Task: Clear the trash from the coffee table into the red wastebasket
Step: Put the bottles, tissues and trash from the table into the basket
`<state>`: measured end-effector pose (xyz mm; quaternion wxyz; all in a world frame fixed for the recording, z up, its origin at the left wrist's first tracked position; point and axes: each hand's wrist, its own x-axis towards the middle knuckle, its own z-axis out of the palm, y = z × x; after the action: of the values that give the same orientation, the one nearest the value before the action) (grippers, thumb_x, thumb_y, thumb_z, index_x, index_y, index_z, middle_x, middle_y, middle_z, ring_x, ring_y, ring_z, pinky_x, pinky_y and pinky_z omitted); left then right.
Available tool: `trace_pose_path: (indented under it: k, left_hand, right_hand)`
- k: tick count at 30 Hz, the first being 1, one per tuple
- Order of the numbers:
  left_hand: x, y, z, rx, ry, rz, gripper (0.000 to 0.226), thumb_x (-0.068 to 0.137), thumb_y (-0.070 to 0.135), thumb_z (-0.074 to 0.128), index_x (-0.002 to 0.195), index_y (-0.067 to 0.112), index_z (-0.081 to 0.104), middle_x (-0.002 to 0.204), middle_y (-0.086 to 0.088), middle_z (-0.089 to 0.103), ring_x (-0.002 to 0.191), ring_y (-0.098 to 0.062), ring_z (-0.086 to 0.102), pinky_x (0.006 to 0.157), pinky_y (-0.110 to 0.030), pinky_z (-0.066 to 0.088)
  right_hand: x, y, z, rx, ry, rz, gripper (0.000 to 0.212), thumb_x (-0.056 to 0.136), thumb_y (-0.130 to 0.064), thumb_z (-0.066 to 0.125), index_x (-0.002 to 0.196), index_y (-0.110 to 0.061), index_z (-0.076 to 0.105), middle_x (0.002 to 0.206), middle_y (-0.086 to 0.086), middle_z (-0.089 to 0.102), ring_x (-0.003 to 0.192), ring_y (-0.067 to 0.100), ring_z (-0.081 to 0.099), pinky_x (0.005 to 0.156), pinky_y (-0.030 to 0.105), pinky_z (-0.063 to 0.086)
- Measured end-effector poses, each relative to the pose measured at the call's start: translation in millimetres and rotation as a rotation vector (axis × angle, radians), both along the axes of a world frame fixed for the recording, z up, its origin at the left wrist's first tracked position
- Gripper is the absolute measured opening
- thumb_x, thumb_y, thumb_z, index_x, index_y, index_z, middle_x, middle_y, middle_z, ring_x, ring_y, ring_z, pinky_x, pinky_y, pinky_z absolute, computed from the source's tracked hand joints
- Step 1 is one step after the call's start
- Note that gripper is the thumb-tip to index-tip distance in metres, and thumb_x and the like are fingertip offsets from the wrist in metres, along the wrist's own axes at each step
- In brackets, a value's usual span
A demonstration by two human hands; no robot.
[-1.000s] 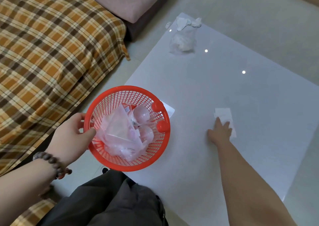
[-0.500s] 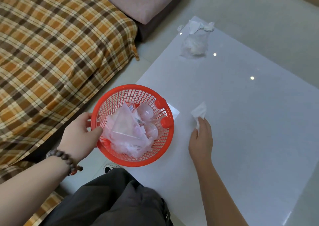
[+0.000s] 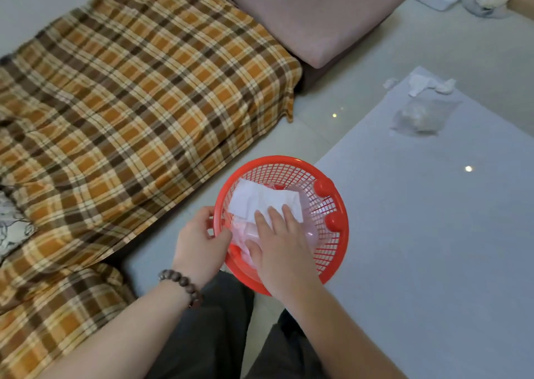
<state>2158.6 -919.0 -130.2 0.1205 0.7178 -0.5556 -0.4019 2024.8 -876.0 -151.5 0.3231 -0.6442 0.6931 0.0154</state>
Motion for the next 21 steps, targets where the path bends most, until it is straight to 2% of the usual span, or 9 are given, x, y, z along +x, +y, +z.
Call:
trace_pose_path:
  k: [3,5,7,8,10,13,15,18,21]
  left_hand:
    - [44,-19,-4,0.033,0.053,0.039,0.025,0.084,0.015,0.057,0.089,0.038,0.049,0.087,0.009,0.066,0.073,-0.014,0.068,0.062,-0.037,0.059]
    - [81,-36,-3,0.031,0.095,0.078,0.023,0.083,0.014,0.057,0.095,0.033,0.053,0.085,0.009,0.066,0.07,-0.009,0.068,0.059,-0.03,0.058]
    - [123,-55,2,-0.006,0.109,0.102,0.022,0.081,0.013,0.058,0.093,0.031,0.056,0.082,0.011,0.066,0.068,-0.005,0.065,0.055,-0.02,0.052]
    - [146,-65,5,-0.019,0.097,0.108,0.02,0.08,0.014,0.058,0.092,0.03,0.057,0.081,0.011,0.066,0.069,-0.006,0.064,0.055,-0.02,0.05]
    - [191,-84,14,-0.03,0.065,0.13,0.019,0.077,0.016,0.06,0.092,0.028,0.06,0.078,0.008,0.067,0.07,-0.011,0.064,0.059,-0.028,0.05]
    - [250,-111,24,-0.085,-0.005,0.174,0.016,0.074,0.017,0.062,0.085,0.028,0.061,0.07,0.011,0.065,0.066,-0.008,0.06,0.054,-0.024,0.042]
    - [275,-125,29,-0.11,-0.033,0.189,0.013,0.074,0.016,0.062,0.081,0.027,0.06,0.067,0.011,0.063,0.064,-0.01,0.059,0.052,-0.024,0.039]
    - [291,-136,34,-0.129,-0.014,0.207,0.017,0.074,0.015,0.062,0.083,0.029,0.06,0.066,0.012,0.062,0.062,-0.008,0.058,0.052,-0.023,0.038]
    - [293,-141,35,-0.098,0.031,0.224,0.014,0.074,0.017,0.061,0.084,0.028,0.062,0.061,0.007,0.065,0.058,-0.014,0.062,0.051,-0.027,0.045]
  right_hand:
    - [39,-20,9,-0.004,0.048,0.029,0.061,0.092,-0.058,0.02,0.147,-0.036,0.006,0.159,-0.004,0.007,0.146,0.023,-0.002,0.118,0.05,0.009]
    - [65,-34,24,-0.093,-0.042,-0.024,0.062,0.089,-0.059,0.017,0.147,-0.038,0.011,0.159,-0.005,0.007,0.146,0.02,-0.003,0.118,0.05,0.012]
    - [90,-49,39,-0.294,-0.203,-0.143,0.052,0.095,-0.048,0.032,0.144,-0.032,0.028,0.157,-0.001,0.018,0.145,0.02,0.008,0.116,0.044,0.02]
    - [100,-57,43,-0.408,-0.251,-0.208,0.046,0.096,-0.038,0.04,0.141,-0.028,0.036,0.155,0.001,0.023,0.143,0.02,0.015,0.115,0.04,0.024]
    - [119,-72,44,-0.526,-0.277,-0.347,0.045,0.094,-0.03,0.044,0.138,-0.027,0.04,0.152,0.003,0.027,0.139,0.02,0.024,0.11,0.033,0.025]
    - [148,-94,31,-0.348,-0.319,-0.508,0.049,0.096,-0.032,0.045,0.143,-0.025,0.032,0.154,0.005,0.02,0.141,0.022,0.021,0.114,0.037,0.023]
    - [165,-105,18,-0.17,-0.407,-0.567,0.056,0.095,-0.033,0.047,0.146,-0.024,0.024,0.154,0.005,0.024,0.139,0.021,0.028,0.114,0.039,0.026]
    - [185,-120,7,-0.005,-0.563,-0.627,0.06,0.094,-0.038,0.047,0.147,-0.03,0.018,0.141,0.0,0.048,0.113,0.012,0.054,0.092,0.026,0.044]
    - [195,-129,4,-0.024,-0.543,-0.573,0.054,0.094,-0.041,0.044,0.143,-0.041,0.02,0.124,-0.012,0.057,0.092,0.002,0.058,0.076,0.012,0.043]
